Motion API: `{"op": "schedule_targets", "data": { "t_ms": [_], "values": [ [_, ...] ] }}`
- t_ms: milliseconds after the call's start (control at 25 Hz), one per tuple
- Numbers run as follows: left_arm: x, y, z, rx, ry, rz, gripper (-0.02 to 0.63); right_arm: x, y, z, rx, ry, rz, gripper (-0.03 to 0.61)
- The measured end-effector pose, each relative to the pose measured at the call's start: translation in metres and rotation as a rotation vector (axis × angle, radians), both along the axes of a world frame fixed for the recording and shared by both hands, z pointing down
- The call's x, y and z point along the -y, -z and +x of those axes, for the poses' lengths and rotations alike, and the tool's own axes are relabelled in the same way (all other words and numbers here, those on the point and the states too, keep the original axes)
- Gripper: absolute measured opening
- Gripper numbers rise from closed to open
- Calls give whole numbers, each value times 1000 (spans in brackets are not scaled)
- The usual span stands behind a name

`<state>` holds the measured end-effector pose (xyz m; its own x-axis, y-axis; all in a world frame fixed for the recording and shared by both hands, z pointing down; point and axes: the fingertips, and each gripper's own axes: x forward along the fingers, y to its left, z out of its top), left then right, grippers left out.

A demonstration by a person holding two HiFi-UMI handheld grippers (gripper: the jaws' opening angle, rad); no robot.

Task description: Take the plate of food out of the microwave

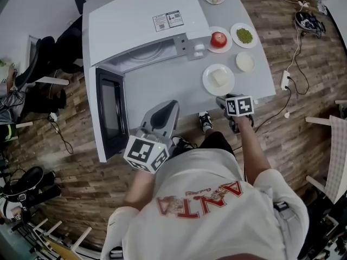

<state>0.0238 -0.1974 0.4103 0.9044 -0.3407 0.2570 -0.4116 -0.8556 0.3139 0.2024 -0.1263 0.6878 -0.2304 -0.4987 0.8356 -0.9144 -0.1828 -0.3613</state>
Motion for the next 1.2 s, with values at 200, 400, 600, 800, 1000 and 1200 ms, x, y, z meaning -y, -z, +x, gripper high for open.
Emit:
{"op": "schedule_targets", "data": {
  "t_ms": [200,400,600,800,1000,1200],
  "values": [
    [3,7,-1,-26,18,15,9,-2,11,-7,38,-3,4,173],
    [9,19,-5,-56,48,41,9,24,59,-5,9,-13,154,18],
    [17,30,-19,-72,106,66,9,63,128,-21,11,60,341,3],
    [28,46,-47,-75,198,107,9,100,207,-47,31,148,542,3],
    [35,65,-74,-77,285,153,9,123,287,-77,80,233,738,3],
    [38,82,-94,-77,346,198,9,132,350,-106,111,320,903,3]
  ]
}}
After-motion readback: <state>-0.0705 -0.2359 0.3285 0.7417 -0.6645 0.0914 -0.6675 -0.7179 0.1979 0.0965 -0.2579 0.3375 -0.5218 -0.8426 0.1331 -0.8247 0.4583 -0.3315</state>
